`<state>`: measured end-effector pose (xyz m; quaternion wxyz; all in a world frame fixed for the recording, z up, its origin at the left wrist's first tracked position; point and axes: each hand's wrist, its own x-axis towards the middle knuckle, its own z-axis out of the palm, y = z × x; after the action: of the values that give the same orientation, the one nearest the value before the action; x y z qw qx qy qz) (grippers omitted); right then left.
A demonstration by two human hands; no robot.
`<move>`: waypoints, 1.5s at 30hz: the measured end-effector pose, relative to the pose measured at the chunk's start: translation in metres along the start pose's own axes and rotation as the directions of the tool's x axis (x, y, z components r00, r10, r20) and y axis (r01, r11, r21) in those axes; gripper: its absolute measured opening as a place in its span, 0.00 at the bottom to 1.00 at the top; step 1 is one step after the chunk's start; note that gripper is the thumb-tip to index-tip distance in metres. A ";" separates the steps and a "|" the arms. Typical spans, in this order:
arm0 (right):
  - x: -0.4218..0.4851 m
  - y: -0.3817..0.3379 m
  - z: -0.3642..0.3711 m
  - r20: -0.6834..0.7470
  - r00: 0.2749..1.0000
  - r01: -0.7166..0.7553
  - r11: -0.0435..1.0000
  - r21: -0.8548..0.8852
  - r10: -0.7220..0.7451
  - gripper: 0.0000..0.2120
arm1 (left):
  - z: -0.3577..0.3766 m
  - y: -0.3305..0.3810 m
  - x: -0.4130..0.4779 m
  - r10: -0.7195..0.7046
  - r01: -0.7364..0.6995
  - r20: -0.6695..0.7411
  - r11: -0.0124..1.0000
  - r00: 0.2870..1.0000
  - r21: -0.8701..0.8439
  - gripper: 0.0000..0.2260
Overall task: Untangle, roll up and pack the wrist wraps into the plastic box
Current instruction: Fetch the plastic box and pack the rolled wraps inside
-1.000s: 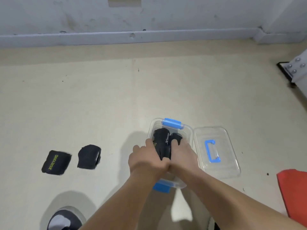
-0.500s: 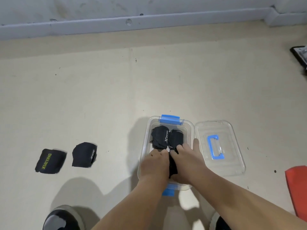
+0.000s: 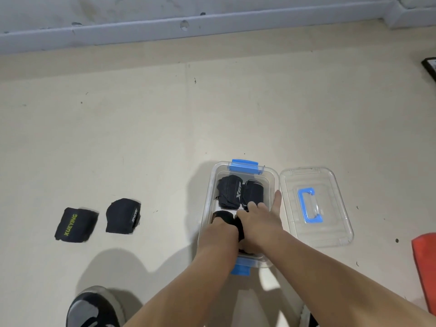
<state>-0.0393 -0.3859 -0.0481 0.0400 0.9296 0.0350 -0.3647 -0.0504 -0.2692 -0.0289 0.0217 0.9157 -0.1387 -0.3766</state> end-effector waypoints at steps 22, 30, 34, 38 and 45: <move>0.015 -0.073 -0.101 -0.213 0.975 -0.061 0.997 0.044 0.069 0.05 | -0.013 -0.099 -0.012 -0.202 -0.142 -0.375 0.686 0.905 -0.713 0.10; 0.047 -0.216 -0.077 -0.217 0.955 0.292 0.772 0.564 -0.202 0.23 | 0.019 -0.284 -0.022 -0.661 0.345 -0.380 0.699 0.647 -0.627 0.15; 0.072 -0.257 -0.063 -0.181 0.924 0.382 0.832 0.403 -0.337 0.32 | 0.034 -0.325 -0.006 -0.683 0.433 -0.247 0.659 0.687 -0.615 0.26; 0.090 -0.266 -0.061 -0.046 0.900 0.429 0.863 0.266 -0.434 0.38 | 0.044 -0.334 -0.007 -0.693 0.423 -0.287 0.660 0.661 -0.620 0.28; 0.103 -0.275 -0.050 -0.120 0.884 0.467 0.849 0.245 -0.452 0.34 | 0.043 -0.336 -0.011 -0.780 0.557 -0.083 0.512 0.620 -0.654 0.20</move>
<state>0.0444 -0.1039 -0.0948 -0.1749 0.9010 0.2080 -0.3381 -0.0077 0.0594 -0.1001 0.1691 0.8962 0.3590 -0.1982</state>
